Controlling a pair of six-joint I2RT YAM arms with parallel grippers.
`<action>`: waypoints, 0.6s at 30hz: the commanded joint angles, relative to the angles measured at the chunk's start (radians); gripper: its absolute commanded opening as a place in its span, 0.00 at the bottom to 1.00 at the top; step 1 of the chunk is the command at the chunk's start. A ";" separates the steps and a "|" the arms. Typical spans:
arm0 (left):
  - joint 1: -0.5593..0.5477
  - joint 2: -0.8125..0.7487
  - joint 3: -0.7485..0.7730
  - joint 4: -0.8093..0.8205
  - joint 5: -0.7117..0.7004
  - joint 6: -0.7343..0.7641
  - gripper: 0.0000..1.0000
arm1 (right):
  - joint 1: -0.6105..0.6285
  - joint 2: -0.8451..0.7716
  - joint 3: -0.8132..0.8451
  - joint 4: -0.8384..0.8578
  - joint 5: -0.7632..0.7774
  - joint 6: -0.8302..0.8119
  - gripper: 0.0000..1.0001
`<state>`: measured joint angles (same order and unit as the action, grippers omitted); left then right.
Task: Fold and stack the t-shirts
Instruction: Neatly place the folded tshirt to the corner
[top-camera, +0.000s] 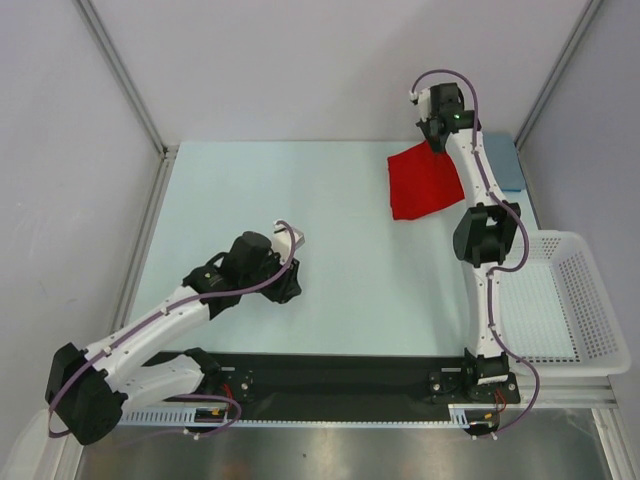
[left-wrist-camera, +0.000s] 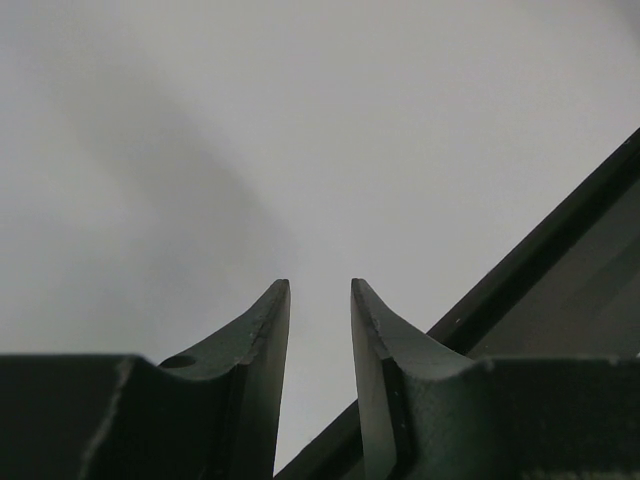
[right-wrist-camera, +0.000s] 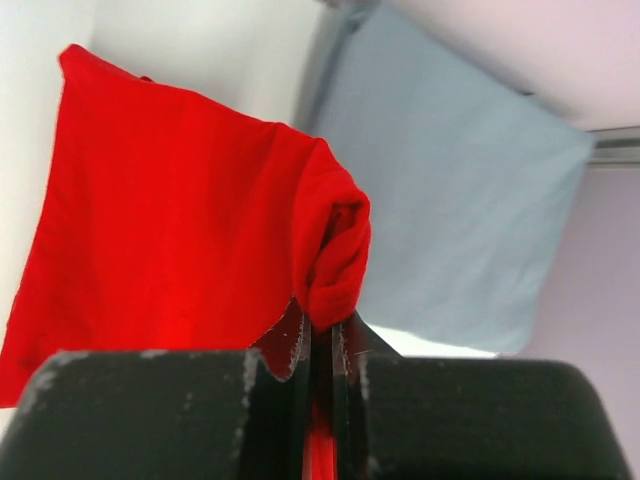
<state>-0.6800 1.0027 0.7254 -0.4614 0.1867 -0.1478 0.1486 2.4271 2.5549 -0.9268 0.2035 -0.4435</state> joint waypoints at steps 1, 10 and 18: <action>-0.006 0.022 0.025 -0.011 -0.016 0.047 0.36 | -0.017 -0.071 0.060 0.109 0.014 -0.096 0.00; 0.005 0.076 0.035 -0.014 -0.009 0.044 0.34 | -0.027 -0.085 0.090 0.250 0.011 -0.167 0.00; 0.016 0.099 0.046 -0.023 -0.007 0.045 0.35 | -0.027 -0.123 0.099 0.241 0.016 -0.169 0.00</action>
<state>-0.6724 1.0950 0.7280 -0.4854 0.1791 -0.1230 0.1207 2.4172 2.6034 -0.7498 0.2020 -0.5884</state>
